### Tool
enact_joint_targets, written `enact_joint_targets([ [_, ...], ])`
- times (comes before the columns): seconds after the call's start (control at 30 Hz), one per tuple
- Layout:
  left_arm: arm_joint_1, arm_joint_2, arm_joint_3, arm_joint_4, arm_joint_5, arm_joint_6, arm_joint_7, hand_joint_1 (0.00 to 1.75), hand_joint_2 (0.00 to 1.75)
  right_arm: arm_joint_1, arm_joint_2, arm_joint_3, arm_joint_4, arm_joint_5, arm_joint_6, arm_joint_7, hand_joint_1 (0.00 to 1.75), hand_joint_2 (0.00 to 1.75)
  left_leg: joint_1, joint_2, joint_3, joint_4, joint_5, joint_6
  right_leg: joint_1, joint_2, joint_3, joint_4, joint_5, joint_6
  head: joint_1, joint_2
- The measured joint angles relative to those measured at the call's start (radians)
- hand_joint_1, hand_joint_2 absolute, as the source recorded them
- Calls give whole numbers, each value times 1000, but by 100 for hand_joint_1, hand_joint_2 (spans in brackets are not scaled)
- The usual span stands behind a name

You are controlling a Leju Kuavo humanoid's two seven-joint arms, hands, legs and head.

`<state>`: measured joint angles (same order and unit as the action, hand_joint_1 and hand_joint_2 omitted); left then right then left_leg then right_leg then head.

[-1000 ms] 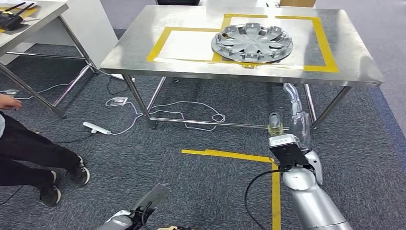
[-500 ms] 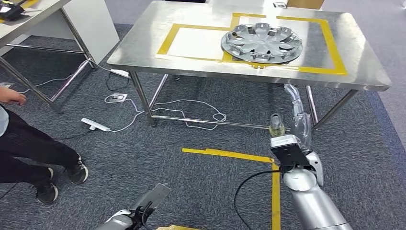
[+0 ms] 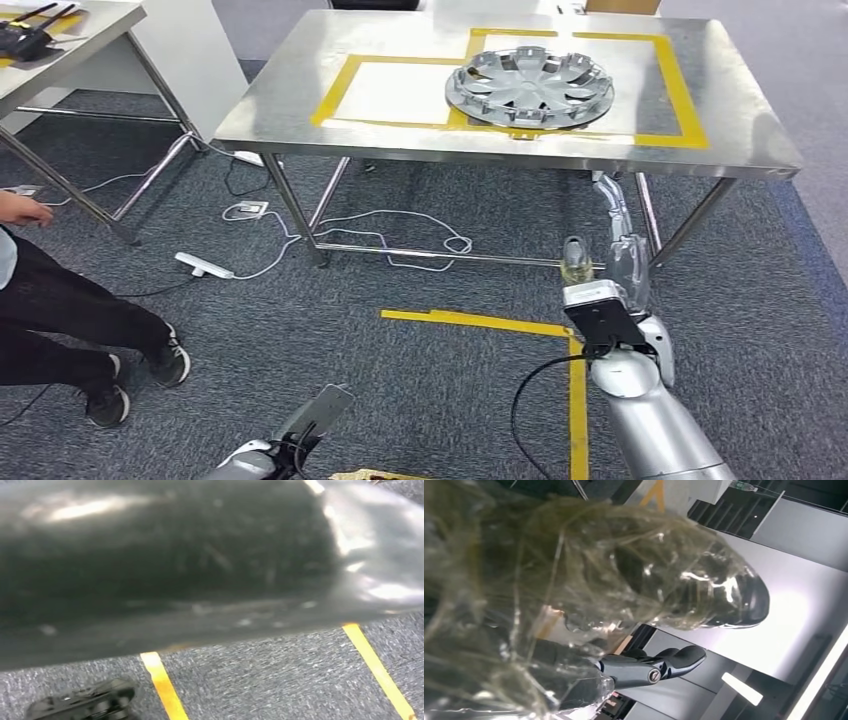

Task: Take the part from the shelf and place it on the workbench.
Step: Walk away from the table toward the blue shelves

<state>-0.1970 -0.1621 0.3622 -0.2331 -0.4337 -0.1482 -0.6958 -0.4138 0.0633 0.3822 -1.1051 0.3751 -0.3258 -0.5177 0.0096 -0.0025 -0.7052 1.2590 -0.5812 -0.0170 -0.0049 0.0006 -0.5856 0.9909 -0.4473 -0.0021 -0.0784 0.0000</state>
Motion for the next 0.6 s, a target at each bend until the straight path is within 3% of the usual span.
enact_joint_targets([
  [0.03,1,0,0,0,0,1,0,0,0,1,0,0,0,0,0,0,0,0,1,0,-9,28,-3,-2,0,0,-1,1,0,0,0,0],
  [0.07,1,0,0,0,0,2,0,0,0,2,0,0,1,0,0,0,0,0,2,0,0,18,13,-3,0,0,-2,2,1,0,0,0],
  [0.17,-1,1,-1,0,-4,4,0,0,0,1,0,0,1,0,-1,0,0,0,4,0,93,-155,98,0,2,1,-5,12,-2,5,0,0],
  [0.23,-3,1,-2,0,-6,5,0,0,0,-1,0,0,1,0,-2,-1,0,0,3,-1,123,-223,109,8,5,2,-14,19,-1,14,1,0],
  [0.3,-1,0,-3,0,-6,5,0,0,0,-1,0,0,1,0,-2,-1,0,0,0,-1,121,-231,107,21,6,2,-21,20,3,23,2,0],
  [0.37,0,0,-4,0,-6,5,1,0,0,-2,0,0,1,0,-2,-1,0,0,2,0,119,-236,113,34,3,1,-35,40,-15,32,3,0],
  [0.4,-1,0,-4,0,-6,4,1,0,0,-2,0,0,1,0,-2,-1,0,0,4,1,119,-238,116,39,3,1,-52,76,-38,37,6,0],
  [0.5,-1,0,-5,0,-6,4,1,0,0,1,-1,0,1,-1,-2,-2,0,0,3,2,115,-238,119,47,1,0,-138,268,-131,46,10,0],
  [0.53,0,0,-4,0,-6,3,1,0,0,3,-1,0,2,-1,-2,-2,0,0,2,2,114,-238,120,47,1,0,-153,305,-139,46,10,0],
  [0.57,0,0,-4,0,-6,3,1,0,0,4,-2,0,2,-1,-2,-2,0,0,1,2,114,-237,120,48,1,0,-149,302,-127,45,10,0],
  [0.6,0,0,-5,0,-6,3,1,0,0,5,-2,0,1,-1,-2,-2,0,0,0,1,114,-237,120,48,1,0,-125,257,-98,42,10,0],
])
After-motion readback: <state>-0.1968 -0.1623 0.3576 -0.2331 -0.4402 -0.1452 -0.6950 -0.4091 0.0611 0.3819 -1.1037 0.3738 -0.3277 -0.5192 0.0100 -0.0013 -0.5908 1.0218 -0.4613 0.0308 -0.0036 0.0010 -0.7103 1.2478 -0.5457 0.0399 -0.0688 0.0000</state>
